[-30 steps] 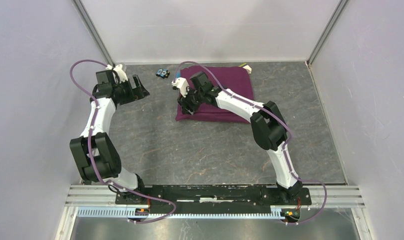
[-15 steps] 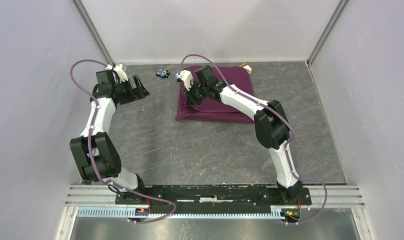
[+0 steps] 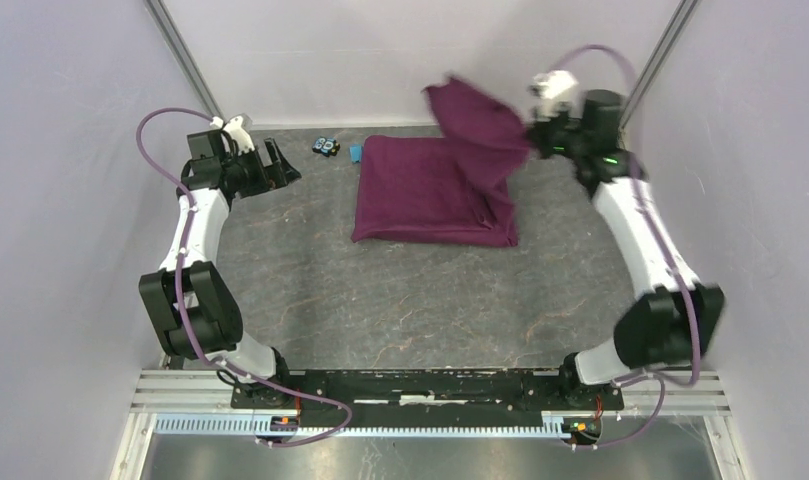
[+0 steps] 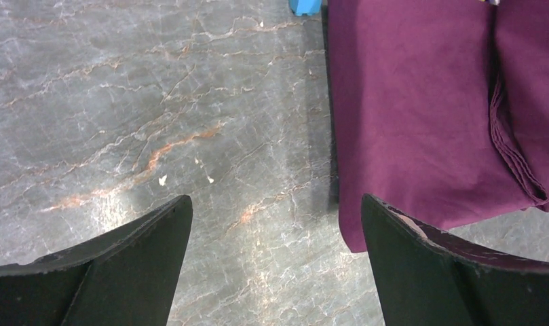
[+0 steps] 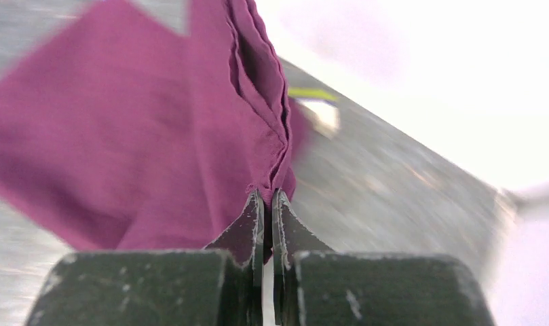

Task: Open and lay out the surgical kit
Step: Open the surgical kit at the center of the board.

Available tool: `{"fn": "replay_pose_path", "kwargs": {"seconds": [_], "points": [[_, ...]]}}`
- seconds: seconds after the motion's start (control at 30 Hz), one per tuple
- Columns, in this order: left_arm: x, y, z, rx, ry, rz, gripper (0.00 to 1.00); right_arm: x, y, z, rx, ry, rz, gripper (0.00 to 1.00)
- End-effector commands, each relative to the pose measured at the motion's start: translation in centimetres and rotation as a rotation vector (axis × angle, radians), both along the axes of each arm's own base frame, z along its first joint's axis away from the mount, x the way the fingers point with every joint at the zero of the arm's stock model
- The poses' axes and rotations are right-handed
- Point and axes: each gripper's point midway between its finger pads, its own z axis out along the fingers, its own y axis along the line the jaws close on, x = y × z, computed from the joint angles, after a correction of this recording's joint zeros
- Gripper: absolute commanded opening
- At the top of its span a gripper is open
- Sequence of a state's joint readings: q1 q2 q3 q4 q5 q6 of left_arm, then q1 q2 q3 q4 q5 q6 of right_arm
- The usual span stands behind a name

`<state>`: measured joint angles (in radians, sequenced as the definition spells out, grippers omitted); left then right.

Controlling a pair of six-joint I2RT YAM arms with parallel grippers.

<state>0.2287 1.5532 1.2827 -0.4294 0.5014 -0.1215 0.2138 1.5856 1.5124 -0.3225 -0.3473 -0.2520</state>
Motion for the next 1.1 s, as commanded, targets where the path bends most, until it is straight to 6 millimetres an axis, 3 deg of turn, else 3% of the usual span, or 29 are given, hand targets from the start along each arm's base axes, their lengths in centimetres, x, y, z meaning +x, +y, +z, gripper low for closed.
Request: {"fn": "replay_pose_path", "kwargs": {"seconds": [0.0,0.1,0.2,0.27,0.33,0.4,0.47,0.6,0.77,0.87,1.0,1.07], "points": [[1.6,-0.5,2.4,-0.032,-0.086,-0.035,1.0,-3.8,-16.3,0.9,-0.102,-0.073,-0.361,0.02],[1.9,-0.9,1.9,-0.051,-0.074,-0.051,1.0,-7.0,-25.6,-1.6,-0.21,-0.037,-0.564,0.07],[2.1,-1.6,0.8,-0.063,-0.051,-0.076,1.0,-10.4,-32.8,-4.7,-0.285,0.027,-0.724,0.44],[2.2,-2.1,0.1,-0.057,-0.04,-0.096,1.0,-12.1,-35.4,-6.8,-0.323,0.066,-0.782,0.73],[2.3,-2.5,-0.5,-0.045,-0.032,-0.115,1.0,-13.2,-36.6,-9.1,-0.359,0.105,-0.811,0.91],[2.4,-3.1,-0.9,-0.019,-0.031,-0.134,1.0,-13.6,-36.6,-10.7,-0.372,0.124,-0.804,0.98],[2.5,-4.2,-1.0,0.023,-0.042,-0.161,1.0,-13.5,-35.9,-11.5,-0.346,0.132,-0.781,0.98],[3.2,-7.8,-0.1,0.116,-0.085,-0.235,1.0,-12.1,-33.6,-10.6,-0.241,0.095,-0.687,0.98],[4.5,-18.2,2.4,0.189,-0.172,-0.386,1.0,-9.4,-27.0,-9.5,-0.119,0.062,-0.512,0.98],[4.3,-25.4,2.3,0.247,-0.211,-0.517,1.0,-8.8,-23.4,-10.0,-0.061,0.064,-0.438,0.98],[2.0,-33.6,0.5,0.299,-0.21,-0.717,0.97,-9.2,-21.8,-10.7,-0.011,0.096,-0.399,0.98],[0.6,-36.8,-0.4,0.31,-0.199,-0.789,0.96,-9.7,-21.5,-10.9,-0.014,0.116,-0.389,0.98]]}}
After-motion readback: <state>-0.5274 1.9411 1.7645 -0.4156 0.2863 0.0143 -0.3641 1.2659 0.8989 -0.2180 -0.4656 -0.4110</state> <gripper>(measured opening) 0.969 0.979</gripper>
